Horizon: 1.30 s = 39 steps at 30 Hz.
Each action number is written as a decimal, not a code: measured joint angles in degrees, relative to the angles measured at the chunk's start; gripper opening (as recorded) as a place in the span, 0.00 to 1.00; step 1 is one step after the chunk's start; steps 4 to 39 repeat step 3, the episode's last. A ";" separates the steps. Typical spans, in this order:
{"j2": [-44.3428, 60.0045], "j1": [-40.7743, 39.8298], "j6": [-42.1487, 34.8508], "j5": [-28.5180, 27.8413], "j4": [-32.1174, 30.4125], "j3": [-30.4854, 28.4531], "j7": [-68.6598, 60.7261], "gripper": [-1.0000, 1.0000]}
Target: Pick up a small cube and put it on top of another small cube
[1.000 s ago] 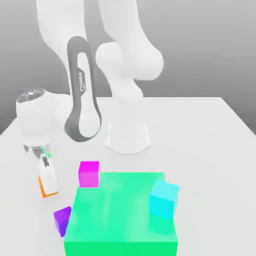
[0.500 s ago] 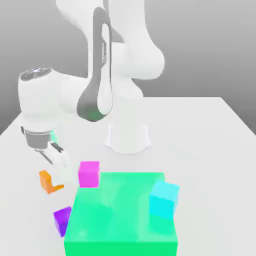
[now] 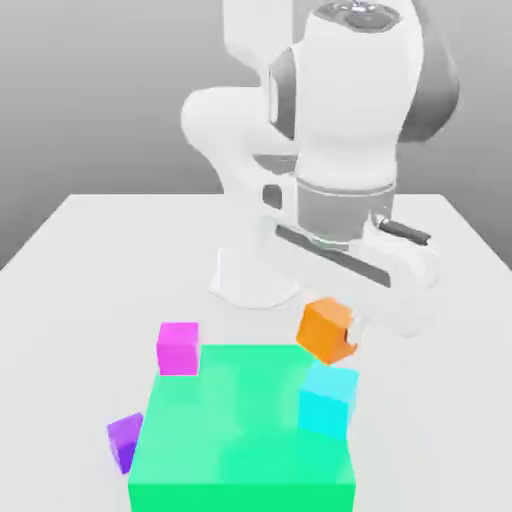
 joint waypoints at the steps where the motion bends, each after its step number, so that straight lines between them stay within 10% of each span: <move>1: 0.95 0.11 1.27 -0.34 -0.36 0.04 0.32 1.00; 39: 0.95 0.09 1.27 -0.33 -0.36 0.04 0.32 1.00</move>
